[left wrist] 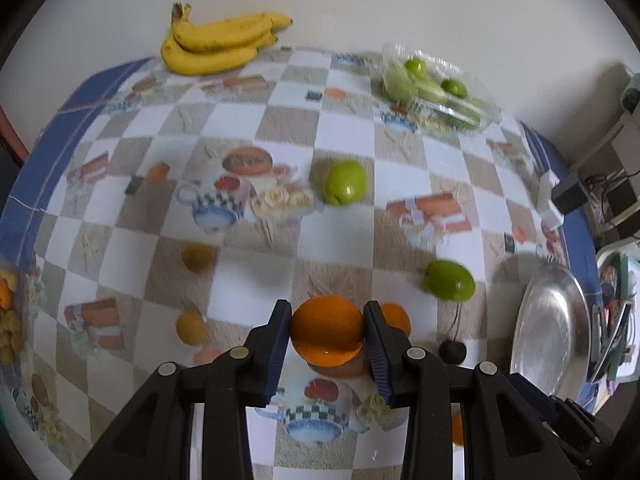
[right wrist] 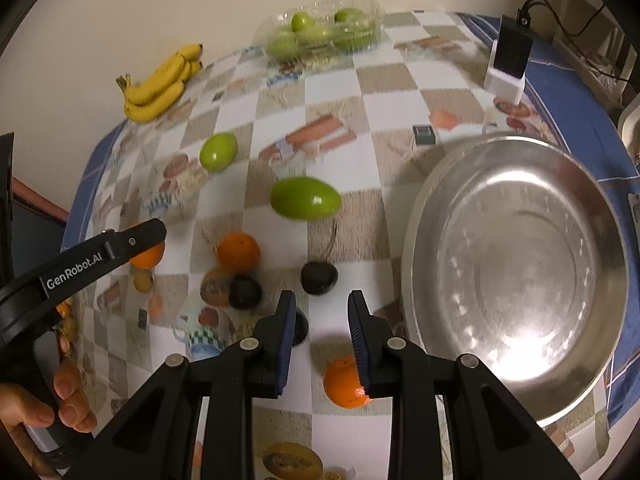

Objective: Organize fruits
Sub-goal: 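Lift the held orange with the left gripper while the right gripper lifts its mandarin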

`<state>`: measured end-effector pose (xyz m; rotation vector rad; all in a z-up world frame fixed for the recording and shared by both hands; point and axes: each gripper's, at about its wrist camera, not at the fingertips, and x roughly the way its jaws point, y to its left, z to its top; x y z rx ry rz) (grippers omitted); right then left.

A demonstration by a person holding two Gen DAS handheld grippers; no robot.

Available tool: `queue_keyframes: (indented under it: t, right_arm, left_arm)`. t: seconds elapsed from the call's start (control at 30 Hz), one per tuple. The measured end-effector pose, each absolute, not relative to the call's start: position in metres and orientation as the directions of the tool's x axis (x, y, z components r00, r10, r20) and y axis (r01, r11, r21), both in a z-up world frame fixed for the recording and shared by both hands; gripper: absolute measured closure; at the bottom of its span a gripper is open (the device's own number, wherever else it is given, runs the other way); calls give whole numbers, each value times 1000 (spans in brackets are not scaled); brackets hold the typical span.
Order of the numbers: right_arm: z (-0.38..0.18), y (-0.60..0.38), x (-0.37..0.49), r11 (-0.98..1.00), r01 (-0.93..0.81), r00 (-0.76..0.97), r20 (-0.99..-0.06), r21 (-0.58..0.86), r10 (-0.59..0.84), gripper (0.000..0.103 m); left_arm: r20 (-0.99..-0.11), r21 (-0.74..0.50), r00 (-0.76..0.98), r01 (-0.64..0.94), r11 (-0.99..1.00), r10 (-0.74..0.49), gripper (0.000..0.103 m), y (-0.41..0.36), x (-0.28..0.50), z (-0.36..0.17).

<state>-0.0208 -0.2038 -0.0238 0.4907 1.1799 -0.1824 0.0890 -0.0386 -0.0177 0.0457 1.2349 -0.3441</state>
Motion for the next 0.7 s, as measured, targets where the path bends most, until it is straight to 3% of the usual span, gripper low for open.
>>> queue_keyframes:
  t: [0.33,0.47,0.7]
  right_arm:
    - [-39,-193,-34,897,384,305,-947,221,103,74]
    - [-43,-192,-36,899,390,290,-953,198,84,61]
    - [-48,-195,-39,895,413,264,-963,168,59,58]
  left_arm:
    - [-952,-205,163,292,934,-260,63,-39,61,-43]
    - [-953,-200,166,289,936,-255,63,-36,55,-43]
    - [-956,-205,149,272,940,-252,63,-31,55,-49]
